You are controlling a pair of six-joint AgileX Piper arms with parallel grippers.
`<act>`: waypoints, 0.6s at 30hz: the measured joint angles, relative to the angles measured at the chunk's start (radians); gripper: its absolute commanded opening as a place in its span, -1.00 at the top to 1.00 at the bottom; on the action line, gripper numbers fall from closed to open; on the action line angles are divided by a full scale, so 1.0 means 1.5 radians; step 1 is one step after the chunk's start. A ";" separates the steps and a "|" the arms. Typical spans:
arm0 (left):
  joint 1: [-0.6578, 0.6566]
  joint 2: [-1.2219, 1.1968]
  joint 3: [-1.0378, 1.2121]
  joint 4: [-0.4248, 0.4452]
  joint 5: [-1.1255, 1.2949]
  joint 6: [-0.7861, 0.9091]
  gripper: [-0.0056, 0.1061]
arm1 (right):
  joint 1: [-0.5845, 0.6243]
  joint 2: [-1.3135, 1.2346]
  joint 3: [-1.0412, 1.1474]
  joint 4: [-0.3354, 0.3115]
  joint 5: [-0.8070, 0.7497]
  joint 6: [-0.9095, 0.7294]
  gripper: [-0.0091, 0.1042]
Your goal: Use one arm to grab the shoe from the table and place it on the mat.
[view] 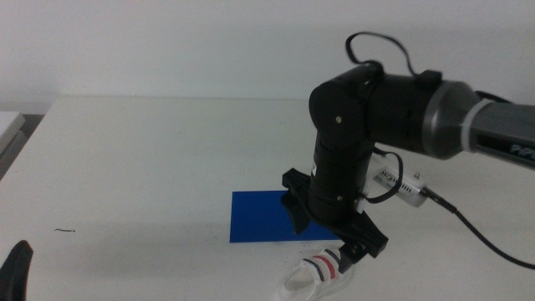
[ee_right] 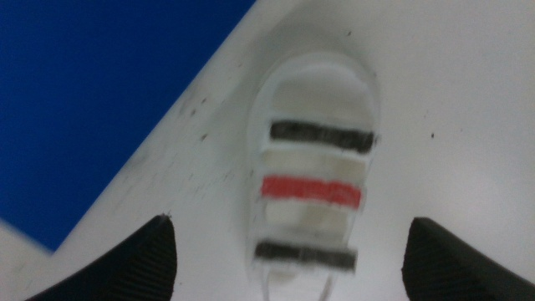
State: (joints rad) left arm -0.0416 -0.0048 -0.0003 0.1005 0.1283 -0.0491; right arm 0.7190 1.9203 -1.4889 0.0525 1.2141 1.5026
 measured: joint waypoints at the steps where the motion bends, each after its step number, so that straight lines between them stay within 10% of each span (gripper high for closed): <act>1: 0.000 0.000 0.000 0.000 0.000 0.000 -0.78 | 0.000 0.007 0.002 -0.003 -0.001 0.009 -0.80; 18: 0.000 0.000 0.000 0.000 0.000 0.000 -0.78 | 0.035 0.032 0.039 -0.022 -0.004 0.076 -0.80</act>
State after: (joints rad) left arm -0.0416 -0.0048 -0.0003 0.1005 0.1283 -0.0491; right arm 0.7722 1.9685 -1.4311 0.0200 1.2079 1.6164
